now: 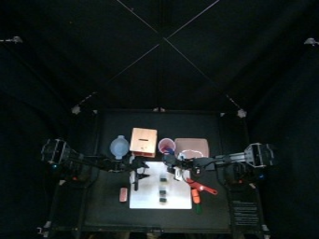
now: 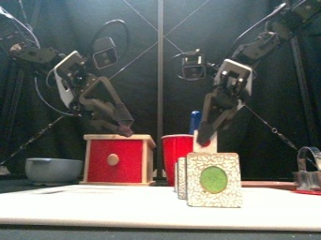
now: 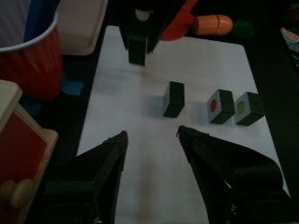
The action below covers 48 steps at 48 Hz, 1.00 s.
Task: Place sushi on board then cut the sushi with the knife then place the pieces on the plate
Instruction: Place the 4 sushi pieces on the plate
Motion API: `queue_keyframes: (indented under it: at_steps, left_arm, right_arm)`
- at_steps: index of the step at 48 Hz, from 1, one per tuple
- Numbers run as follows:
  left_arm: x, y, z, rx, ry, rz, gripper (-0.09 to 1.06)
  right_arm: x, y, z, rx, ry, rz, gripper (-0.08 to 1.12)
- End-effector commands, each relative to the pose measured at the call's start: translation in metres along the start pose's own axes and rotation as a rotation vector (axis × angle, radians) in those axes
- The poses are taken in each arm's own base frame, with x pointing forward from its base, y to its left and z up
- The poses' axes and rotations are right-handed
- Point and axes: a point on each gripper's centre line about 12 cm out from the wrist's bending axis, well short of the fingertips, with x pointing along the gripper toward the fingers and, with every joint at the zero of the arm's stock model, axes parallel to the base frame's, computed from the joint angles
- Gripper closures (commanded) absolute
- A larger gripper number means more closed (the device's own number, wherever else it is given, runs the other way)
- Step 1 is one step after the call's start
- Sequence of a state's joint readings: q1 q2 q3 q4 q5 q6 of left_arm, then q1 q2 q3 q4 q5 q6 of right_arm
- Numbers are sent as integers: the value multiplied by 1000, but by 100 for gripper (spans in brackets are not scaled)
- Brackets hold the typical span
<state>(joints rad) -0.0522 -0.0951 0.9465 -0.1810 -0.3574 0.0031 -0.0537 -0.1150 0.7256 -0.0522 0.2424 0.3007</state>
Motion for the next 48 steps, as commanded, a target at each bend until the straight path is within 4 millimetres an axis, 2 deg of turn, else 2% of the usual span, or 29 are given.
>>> queue_keyframes:
  at_steps: [1, 6, 15, 27, 37, 48]
  left_arm:
    - [0, 0, 6, 2, -19, 0, 11]
    - [1, 0, 6, 2, -19, 0, 11]
    - [1, 2, 5, 1, -15, 5, 11]
    - [1, 4, 4, -2, -14, 11, 11]
    - [3, 8, -2, -6, 5, 21, 11]
    - [3, 8, -2, -5, 6, 22, 11]
  right_arm:
    - [-27, -15, 7, 50, -62, -14, 41]
    - [-35, -37, 1, 96, -71, -56, 41]
    - [-36, -81, -11, 187, -51, -153, 41]
    - [-25, -129, -24, 255, -6, -259, 41]
    - [-1, -144, -36, 272, 74, -286, 40]
    - [10, -146, -42, 279, 113, -288, 26]
